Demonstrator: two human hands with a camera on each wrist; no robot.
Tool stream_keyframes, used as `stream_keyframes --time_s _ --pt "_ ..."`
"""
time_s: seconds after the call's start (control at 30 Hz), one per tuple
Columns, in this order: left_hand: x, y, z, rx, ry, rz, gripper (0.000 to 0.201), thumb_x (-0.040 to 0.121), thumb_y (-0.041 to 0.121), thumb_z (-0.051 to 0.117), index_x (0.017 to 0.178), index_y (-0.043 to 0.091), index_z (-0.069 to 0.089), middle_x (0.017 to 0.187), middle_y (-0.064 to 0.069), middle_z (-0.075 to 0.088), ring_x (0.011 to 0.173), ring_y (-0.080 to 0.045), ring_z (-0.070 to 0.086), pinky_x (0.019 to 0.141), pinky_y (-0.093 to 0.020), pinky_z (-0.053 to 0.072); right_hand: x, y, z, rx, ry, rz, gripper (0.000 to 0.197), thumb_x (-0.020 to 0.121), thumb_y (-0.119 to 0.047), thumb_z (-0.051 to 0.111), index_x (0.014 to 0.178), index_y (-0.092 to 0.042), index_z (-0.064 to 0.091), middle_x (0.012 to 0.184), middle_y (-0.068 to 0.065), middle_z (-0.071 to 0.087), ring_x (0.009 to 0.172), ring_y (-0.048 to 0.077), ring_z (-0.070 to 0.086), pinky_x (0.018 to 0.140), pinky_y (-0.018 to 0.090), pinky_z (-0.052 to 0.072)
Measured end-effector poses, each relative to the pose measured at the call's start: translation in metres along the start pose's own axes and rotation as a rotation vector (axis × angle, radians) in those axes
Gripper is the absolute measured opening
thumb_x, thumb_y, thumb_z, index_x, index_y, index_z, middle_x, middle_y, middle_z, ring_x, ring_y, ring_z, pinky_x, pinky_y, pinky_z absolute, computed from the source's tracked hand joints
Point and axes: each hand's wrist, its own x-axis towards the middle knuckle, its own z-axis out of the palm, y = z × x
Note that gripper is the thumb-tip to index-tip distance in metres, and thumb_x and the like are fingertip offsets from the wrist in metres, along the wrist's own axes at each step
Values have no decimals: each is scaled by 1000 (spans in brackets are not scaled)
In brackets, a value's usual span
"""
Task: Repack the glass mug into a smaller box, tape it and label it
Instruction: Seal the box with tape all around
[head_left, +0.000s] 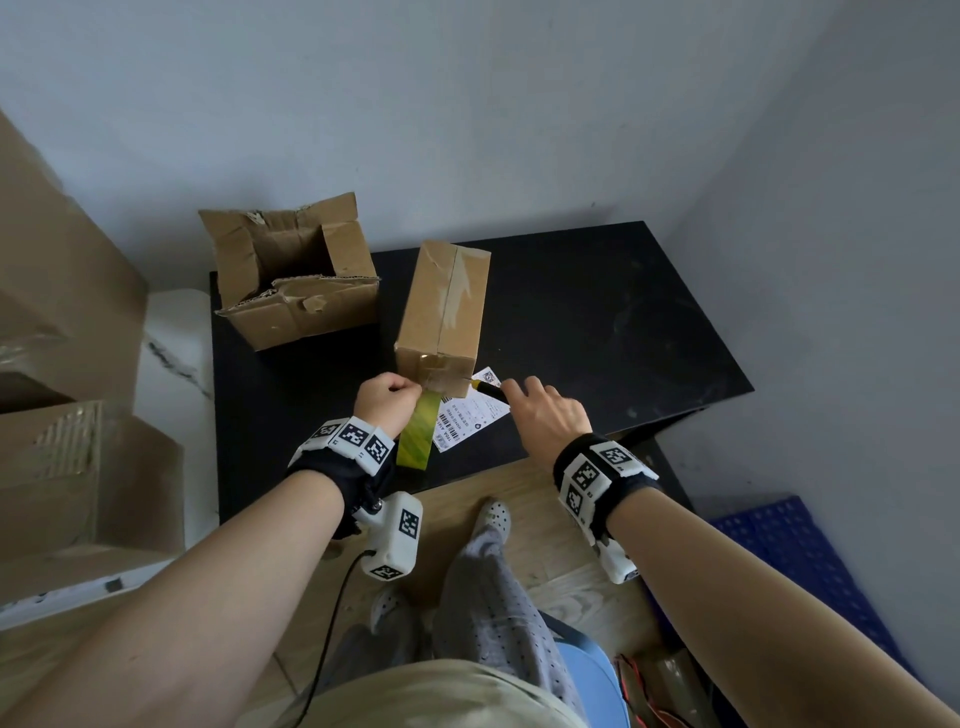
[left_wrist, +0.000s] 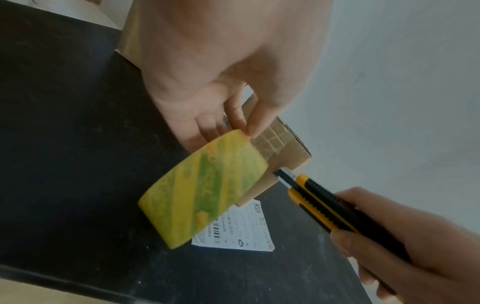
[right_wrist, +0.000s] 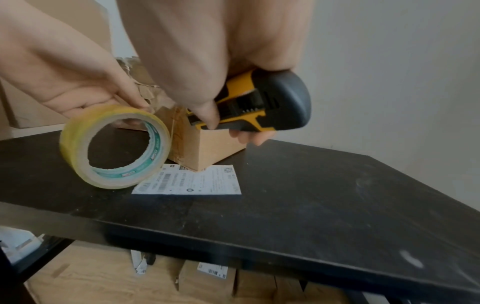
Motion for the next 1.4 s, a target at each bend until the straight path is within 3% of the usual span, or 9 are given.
stream_keyframes --time_s 0.13,0.27,0.47,0.73,0.9,1.07,1.17,1.33,1.4 --pt "-3 -3 -5 -13 -11 -24 4 84 14 63 84 11 61 84 -5 59 91 -25 58 87 -40 50 2 0 21 71 -7 23 33 101 -31 36 126 -10 42 115 10 50 100 28 57 65 34 38" --pt "-4 -7 -11 51 -10 16 9 85 16 64 89 8 60 95 -8 59 91 -21 54 79 -30 41 10 -5 45 119 -45 26 34 100 -31 36 129 -13 40 121 10 47 108 28 52 85 39 42" --pt "-3 -13 -18 45 -12 24 8 84 11 64 90 11 60 103 -8 59 95 -20 54 80 -29 40 26 -14 64 165 -29 -77 49 95 -24 45 142 -19 30 128 9 43 118 26 44 96 40 38" --pt "-6 -14 -30 68 -110 34 11 86 14 63 94 19 57 107 -9 61 98 -24 59 84 -39 49 34 -22 76 201 -20 -89 48 94 -21 51 138 -16 34 125 8 43 114 27 46 97 39 37" --pt "-7 -14 -33 82 -85 138 18 88 21 62 96 6 57 93 -9 60 85 -17 56 71 -25 43 34 -24 77 221 -27 -83 54 91 -24 55 139 -17 33 130 8 42 119 26 42 97 38 38" --pt "-4 -19 -39 160 -41 178 17 86 22 65 83 11 52 80 -5 56 79 -18 54 64 -25 41 31 -26 68 225 -12 -87 51 92 -28 54 138 -16 35 131 6 43 120 24 44 101 37 37" --pt "-5 -20 -44 227 -31 203 19 83 22 68 80 17 50 87 -6 62 85 -22 60 74 -35 50 32 -26 53 274 76 -80 44 93 -26 51 133 -10 41 126 8 49 115 27 49 96 36 39" --pt "-10 -22 -51 460 13 307 23 80 28 71 86 15 52 86 -1 62 79 -21 60 70 -34 51 41 -33 20 261 575 -152 19 88 -24 51 94 -7 58 89 8 60 77 28 59 65 34 49" --pt "-13 -23 -52 594 -15 356 22 82 31 68 86 19 50 84 1 62 76 -21 61 68 -36 52 51 -39 7 249 613 -209 28 89 -29 42 97 -9 59 98 7 63 85 27 62 71 35 52"
